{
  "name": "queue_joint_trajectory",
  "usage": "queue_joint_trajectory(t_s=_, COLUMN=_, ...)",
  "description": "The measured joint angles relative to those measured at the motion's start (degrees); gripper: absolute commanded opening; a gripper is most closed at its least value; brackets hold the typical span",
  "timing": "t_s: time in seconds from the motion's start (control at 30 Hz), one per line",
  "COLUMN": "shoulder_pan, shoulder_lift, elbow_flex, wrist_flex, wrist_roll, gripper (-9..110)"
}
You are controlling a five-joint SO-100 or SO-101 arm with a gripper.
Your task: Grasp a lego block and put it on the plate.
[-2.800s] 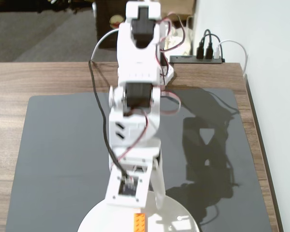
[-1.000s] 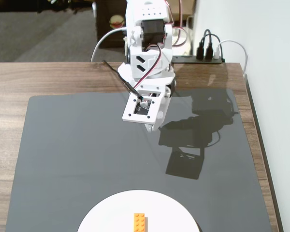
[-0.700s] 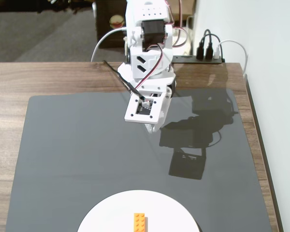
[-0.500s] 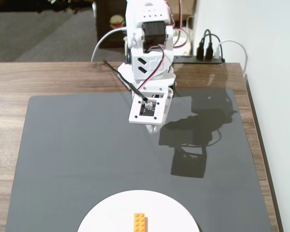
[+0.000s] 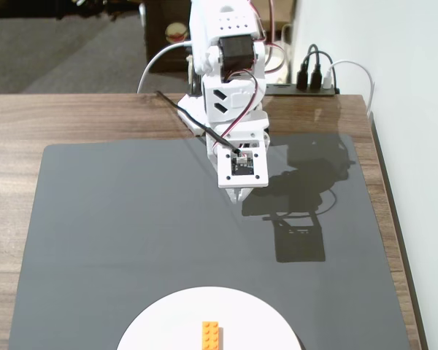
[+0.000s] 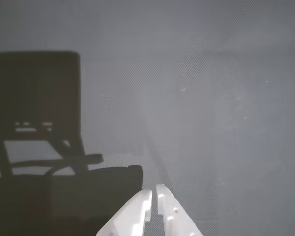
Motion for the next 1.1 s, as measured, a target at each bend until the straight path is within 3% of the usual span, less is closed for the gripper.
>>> queue_joint_trajectory(t_s=1.1, shoulder_pan=-4.66, shoulder_lift=-3.16, elbow_flex=3.78, wrist_flex=-4.75, wrist_roll=3.69, gripper=1)
